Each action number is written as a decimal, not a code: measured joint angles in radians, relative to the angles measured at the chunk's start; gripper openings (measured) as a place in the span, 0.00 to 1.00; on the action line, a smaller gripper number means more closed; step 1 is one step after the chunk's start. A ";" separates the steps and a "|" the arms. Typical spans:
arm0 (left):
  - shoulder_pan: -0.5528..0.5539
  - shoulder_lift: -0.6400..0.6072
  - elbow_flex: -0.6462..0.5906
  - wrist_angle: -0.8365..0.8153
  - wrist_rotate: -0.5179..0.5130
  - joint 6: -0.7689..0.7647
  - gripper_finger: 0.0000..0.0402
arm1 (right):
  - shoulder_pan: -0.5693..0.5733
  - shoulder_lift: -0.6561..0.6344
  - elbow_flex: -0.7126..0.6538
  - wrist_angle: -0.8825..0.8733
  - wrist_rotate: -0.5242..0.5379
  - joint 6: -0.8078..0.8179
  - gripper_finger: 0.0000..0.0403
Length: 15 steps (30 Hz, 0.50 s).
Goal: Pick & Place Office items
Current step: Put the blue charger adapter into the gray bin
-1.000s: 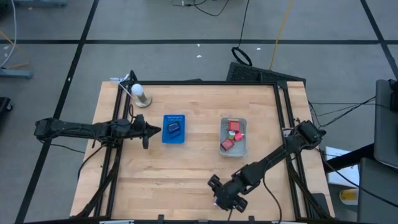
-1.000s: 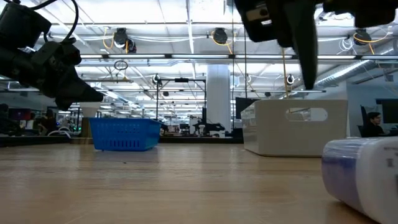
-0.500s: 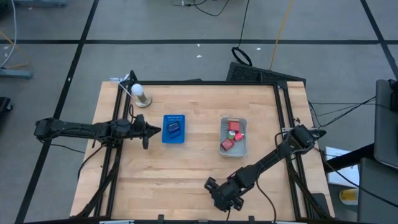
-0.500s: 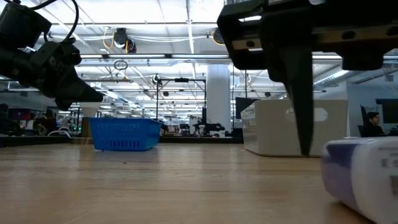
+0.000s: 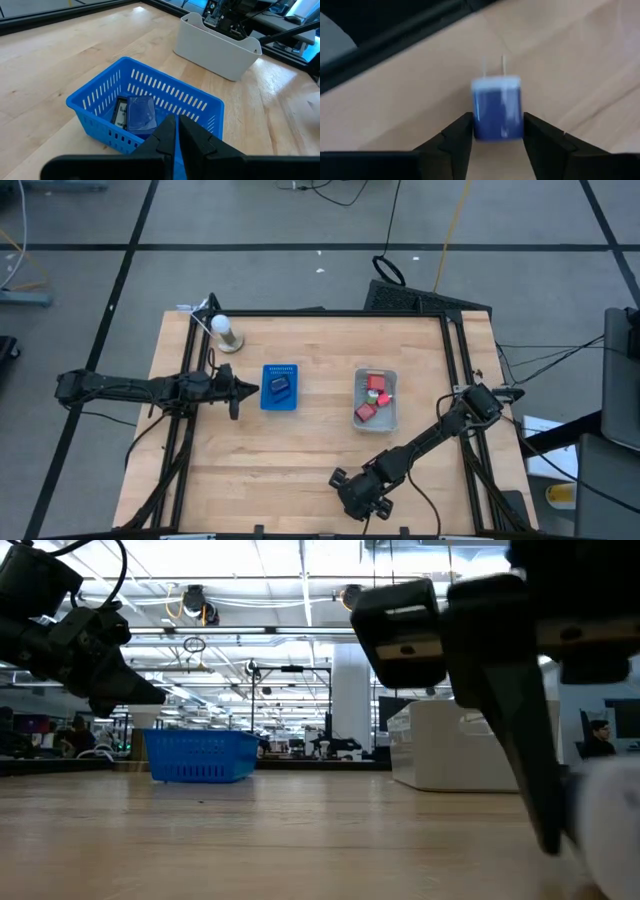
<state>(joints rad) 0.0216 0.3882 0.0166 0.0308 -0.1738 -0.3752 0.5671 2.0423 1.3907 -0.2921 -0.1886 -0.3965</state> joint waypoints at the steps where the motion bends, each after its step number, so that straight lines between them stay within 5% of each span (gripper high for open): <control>1: 0.000 0.000 0.000 0.000 0.000 0.000 0.05 | -0.003 -0.002 0.000 0.004 -0.001 0.008 0.34; 15: 0.000 0.000 0.000 -0.004 0.016 -0.005 0.05 | -0.024 -0.123 0.000 0.041 -0.050 0.150 0.34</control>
<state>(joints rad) 0.0217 0.3878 0.0166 0.0271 -0.1578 -0.3801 0.5434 1.9194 1.3903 -0.2513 -0.2390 -0.2468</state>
